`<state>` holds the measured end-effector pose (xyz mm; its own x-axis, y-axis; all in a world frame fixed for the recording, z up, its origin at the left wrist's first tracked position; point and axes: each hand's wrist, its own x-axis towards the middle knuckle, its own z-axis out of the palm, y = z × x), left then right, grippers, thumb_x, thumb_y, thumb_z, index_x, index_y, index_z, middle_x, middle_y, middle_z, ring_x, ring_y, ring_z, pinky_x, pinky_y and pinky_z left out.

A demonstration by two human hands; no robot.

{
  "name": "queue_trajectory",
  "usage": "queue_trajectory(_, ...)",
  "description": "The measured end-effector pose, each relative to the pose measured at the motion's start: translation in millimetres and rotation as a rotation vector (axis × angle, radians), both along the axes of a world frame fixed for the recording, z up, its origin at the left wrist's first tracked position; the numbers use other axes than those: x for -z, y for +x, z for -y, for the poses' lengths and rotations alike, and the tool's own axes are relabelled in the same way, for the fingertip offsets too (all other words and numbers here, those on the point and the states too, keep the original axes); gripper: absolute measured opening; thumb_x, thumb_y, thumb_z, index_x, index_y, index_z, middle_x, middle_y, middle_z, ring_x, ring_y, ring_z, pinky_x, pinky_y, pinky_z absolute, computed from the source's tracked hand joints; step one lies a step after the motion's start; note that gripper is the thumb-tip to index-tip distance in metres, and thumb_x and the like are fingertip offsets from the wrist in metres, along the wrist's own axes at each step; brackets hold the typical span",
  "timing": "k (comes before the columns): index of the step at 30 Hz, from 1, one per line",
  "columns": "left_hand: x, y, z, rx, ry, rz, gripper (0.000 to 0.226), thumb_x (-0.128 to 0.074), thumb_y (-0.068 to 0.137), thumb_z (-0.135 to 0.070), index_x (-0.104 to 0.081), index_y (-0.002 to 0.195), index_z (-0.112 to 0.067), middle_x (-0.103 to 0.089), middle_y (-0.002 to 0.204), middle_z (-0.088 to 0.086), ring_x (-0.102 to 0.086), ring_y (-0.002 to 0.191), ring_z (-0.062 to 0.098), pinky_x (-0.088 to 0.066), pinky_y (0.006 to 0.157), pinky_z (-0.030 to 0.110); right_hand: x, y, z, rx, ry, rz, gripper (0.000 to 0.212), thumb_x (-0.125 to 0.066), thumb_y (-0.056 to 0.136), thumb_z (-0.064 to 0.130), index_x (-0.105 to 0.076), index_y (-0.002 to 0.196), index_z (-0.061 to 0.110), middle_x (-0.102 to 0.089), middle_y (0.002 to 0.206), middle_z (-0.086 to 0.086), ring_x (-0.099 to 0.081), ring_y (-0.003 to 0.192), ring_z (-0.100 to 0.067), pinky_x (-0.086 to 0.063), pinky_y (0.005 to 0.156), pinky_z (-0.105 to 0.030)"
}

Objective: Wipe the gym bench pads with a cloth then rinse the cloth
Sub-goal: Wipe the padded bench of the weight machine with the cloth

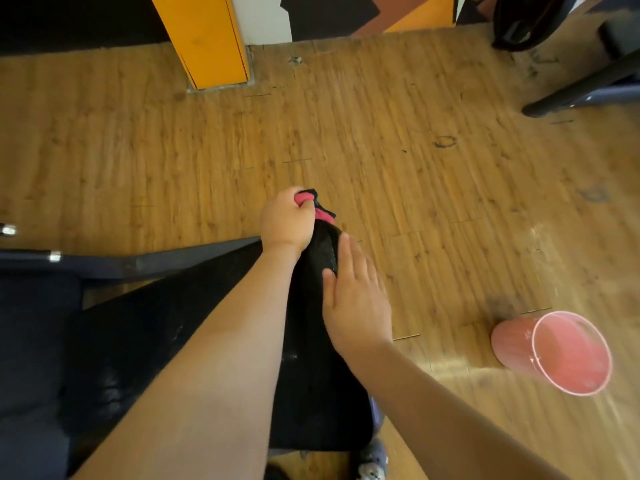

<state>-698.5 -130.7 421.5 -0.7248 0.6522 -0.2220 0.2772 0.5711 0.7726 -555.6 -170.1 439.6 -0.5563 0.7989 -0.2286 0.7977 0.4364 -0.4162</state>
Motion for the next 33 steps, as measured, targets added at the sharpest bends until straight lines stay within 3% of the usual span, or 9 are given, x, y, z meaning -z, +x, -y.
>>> queue_trajectory(2,3.0,-0.4,0.4,-0.005,0.008,-0.007,0.019,-0.046,0.093,-0.017,-0.063,0.088,-0.015,-0.065,0.084,-0.002,-0.061,0.08,0.018,-0.053,0.078,0.041,2.0,-2.2,-4.0,-0.072,-0.007,-0.013,0.063,-0.025,0.103,0.035,0.004,0.153,0.01,-0.003,0.161,-0.007,-0.002,0.149,-0.017,-0.004,0.121,-0.03)
queue_trajectory(6,2.1,-1.4,-1.5,-0.037,0.045,0.045,0.02,-0.046,0.094,-0.015,-0.052,0.083,-0.029,-0.056,0.089,-0.006,-0.054,0.085,0.016,-0.049,0.087,0.039,11.5,-12.9,3.7,0.084,-0.048,-0.077,0.064,-0.03,0.102,0.036,0.006,0.153,0.019,-0.009,0.161,-0.007,-0.009,0.148,-0.019,-0.024,0.118,-0.036)
queue_trajectory(12,5.5,-3.4,-2.1,-0.02,0.035,0.053,0.018,-0.046,0.092,-0.016,-0.064,0.093,-0.017,-0.066,0.091,0.0,-0.062,0.088,0.022,-0.052,0.085,0.044,13.6,-14.7,3.7,0.101,-0.055,-0.108,0.062,-0.028,0.102,0.036,0.005,0.153,0.022,-0.012,0.16,-0.007,-0.017,0.146,-0.021,-0.034,0.113,-0.035)
queue_trajectory(17,7.4,-16.6,-8.2,0.081,-0.076,0.301,0.018,-0.051,0.088,-0.016,-0.065,0.094,-0.024,-0.065,0.095,0.0,-0.061,0.096,0.023,-0.049,0.092,0.04,14.5,-13.4,1.8,0.107,-0.051,-0.122,0.061,-0.029,0.101,0.038,0.002,0.153,0.024,-0.016,0.158,-0.005,-0.025,0.143,-0.022,-0.043,0.103,-0.036)
queue_trajectory(19,1.5,-22.7,-11.1,0.179,-0.18,0.393,0.017,-0.051,0.088,-0.013,-0.065,0.092,-0.021,-0.061,0.087,0.002,-0.056,0.087,0.021,-0.045,0.083,0.032,13.6,-12.9,2.4,0.106,-0.048,-0.12,0.061,-0.029,0.101,0.039,0.002,0.153,0.026,-0.018,0.158,-0.004,-0.028,0.141,-0.022,-0.044,0.101,-0.036)
queue_trajectory(21,-5.1,-27.4,-12.3,0.301,-0.24,0.413,0.022,-0.049,0.084,-0.01,-0.054,0.065,-0.021,-0.049,0.065,0.001,-0.045,0.068,0.02,-0.035,0.068,0.033,12.4,-13.3,2.9,0.105,-0.042,-0.125,0.061,-0.028,0.101,0.04,0.002,0.152,0.027,-0.019,0.157,-0.003,-0.029,0.14,-0.021,-0.044,0.1,-0.035)
queue_trajectory(23,-7.7,-28.9,-10.5,0.335,-0.226,0.428,0.027,-0.048,0.08,-0.009,-0.042,0.057,-0.02,-0.039,0.057,-0.002,-0.037,0.06,0.018,-0.029,0.063,0.033,12.3,-13.6,2.5,0.106,-0.032,-0.132,0.06,-0.029,0.101,0.04,0.001,0.152,0.028,-0.02,0.156,-0.002,-0.029,0.14,-0.02,-0.043,0.098,-0.034)
queue_trajectory(29,-4.8,-26.7,-1.7,0.341,-0.091,0.382,0.009,-0.054,0.086,-0.014,-0.056,0.08,-0.006,-0.047,0.074,0.005,-0.044,0.071,0.016,-0.034,0.067,0.032,14.6,-12.6,3.5,0.108,-0.008,-0.116,0.06,-0.028,0.101,0.041,-0.001,0.153,0.028,-0.021,0.156,-0.001,-0.031,0.14,-0.02,-0.045,0.094,-0.034)
queue_trajectory(33,1.1,-22.3,10.2,0.29,0.048,0.385,0.027,-0.059,0.088,-0.026,-0.064,0.094,0.0,-0.066,0.086,0.011,-0.061,0.079,0.022,-0.047,0.074,0.036,17.0,-13.5,3.4,0.116,0.009,-0.099,0.061,-0.028,0.1,0.042,-0.003,0.153,0.027,-0.022,0.155,-0.001,-0.032,0.139,-0.02,-0.047,0.092,-0.034)
